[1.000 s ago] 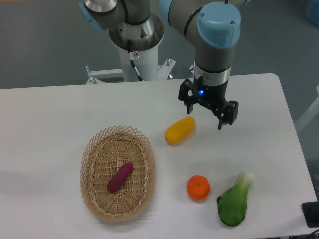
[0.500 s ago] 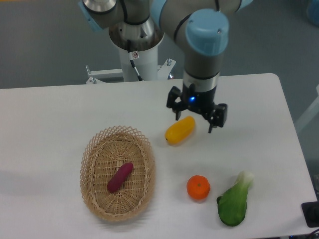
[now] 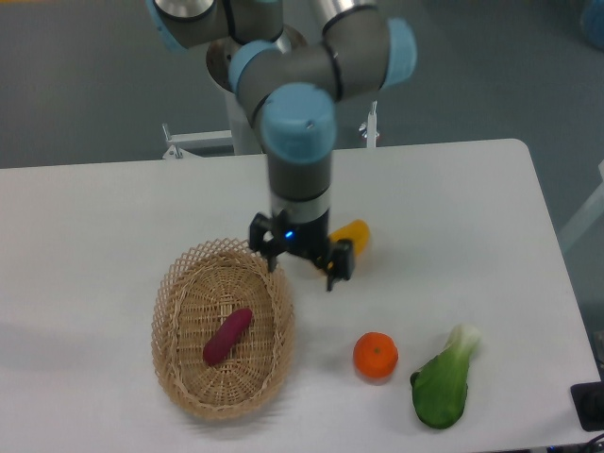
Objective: Pick up the sweet potato from the basket
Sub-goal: 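Move the open gripper over the basket toward the purple sweet potato, then lower the gripper onto the sweet potato and close on it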
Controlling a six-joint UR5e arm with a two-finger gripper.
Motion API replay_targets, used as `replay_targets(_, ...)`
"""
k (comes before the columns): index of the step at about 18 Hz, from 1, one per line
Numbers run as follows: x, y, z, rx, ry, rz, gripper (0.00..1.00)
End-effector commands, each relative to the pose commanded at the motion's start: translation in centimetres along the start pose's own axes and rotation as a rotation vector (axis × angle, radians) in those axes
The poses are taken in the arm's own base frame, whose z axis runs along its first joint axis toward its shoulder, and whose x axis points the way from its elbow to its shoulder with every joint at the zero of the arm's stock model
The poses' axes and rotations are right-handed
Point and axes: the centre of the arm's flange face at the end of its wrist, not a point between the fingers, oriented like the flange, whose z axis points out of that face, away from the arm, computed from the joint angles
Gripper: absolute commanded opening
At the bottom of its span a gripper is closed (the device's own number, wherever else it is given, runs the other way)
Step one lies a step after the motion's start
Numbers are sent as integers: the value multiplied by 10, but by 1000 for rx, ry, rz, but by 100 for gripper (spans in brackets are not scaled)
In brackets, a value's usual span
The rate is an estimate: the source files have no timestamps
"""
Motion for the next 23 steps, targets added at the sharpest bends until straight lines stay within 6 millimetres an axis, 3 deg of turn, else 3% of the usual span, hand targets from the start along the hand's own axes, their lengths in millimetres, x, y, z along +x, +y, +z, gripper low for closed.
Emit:
replay_targets(7, 47, -19, 57, -58, 55, 69, 100)
replay_targets(11, 54, -20, 65, -67, 63, 87, 100)
replay_targets(16, 65, -28, 95, -79, 29, 119, 100)
replay_targets(22, 69, -26, 105, -98, 17, 125, 100)
replay_targets(23, 69, -26, 105, -98, 17, 126, 95)
